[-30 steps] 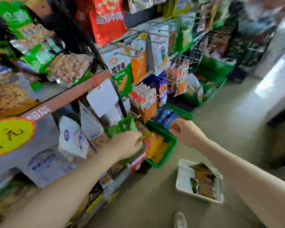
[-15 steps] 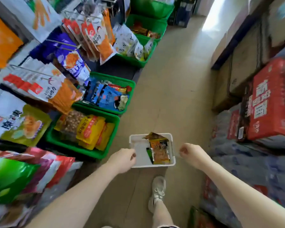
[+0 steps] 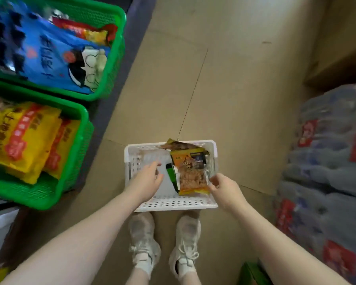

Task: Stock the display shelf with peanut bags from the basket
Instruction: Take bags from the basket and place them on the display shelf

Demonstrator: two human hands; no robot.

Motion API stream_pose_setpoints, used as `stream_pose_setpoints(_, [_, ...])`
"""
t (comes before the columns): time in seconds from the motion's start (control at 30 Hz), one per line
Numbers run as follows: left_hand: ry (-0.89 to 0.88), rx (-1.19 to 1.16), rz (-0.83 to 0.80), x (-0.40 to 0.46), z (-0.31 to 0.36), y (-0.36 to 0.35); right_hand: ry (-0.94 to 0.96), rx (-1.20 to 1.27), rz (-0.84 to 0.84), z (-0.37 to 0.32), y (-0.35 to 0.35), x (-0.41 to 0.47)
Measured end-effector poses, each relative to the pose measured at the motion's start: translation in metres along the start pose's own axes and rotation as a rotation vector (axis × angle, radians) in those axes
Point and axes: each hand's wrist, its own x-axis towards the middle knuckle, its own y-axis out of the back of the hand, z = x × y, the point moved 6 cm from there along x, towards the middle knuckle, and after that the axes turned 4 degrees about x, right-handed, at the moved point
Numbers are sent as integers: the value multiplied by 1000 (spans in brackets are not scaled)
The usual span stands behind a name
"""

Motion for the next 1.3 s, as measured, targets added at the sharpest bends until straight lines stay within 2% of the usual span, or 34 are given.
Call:
stream_pose_setpoints(0.17, [-102, -2, 300, 102, 2, -25, -9, 67, 26, 35, -40, 75])
stream_pose_setpoints(0.3, [-115, 1, 429, 147, -1, -34, 18, 130, 52, 41, -62, 105])
stream_pose_setpoints(0.37, [-176, 1, 486, 151, 0, -36, 18, 211, 67, 34, -69, 113])
stream_pose_setpoints(0.47, [-262, -146, 482, 140, -13, -33, 31, 276, 104, 20, -79, 126])
stream_pose_setpoints(0.6, [-320, -255, 501, 103, -54, -18, 67, 209, 322, 2, -77, 143])
stream_pose_setpoints(0.67, [-330, -232, 541, 89, -75, -14, -12, 186, 352, 3, -83, 157])
stream_pose_setpoints(0.77, [-375, -150, 558, 81, -92, -15, -209, 251, 294, 16, -99, 183])
stream_pose_setpoints(0.87, [-372, -85, 522, 88, -106, -25, -247, 283, 228, 25, -105, 195])
stream_pose_setpoints(1.0, [-242, -19, 417, 98, -131, -45, -202, 283, -101, 6, -119, 175])
stream_pose_setpoints(1.1, [-209, -17, 323, 90, -126, -46, -223, 356, -251, -7, -117, 134])
stream_pose_setpoints(1.17, [-272, -75, 332, 70, -111, -31, -247, 411, -234, -14, -96, 105])
stream_pose_setpoints(1.3, [-408, -46, 349, 1, -85, 22, -221, 559, -121, -51, -35, 38])
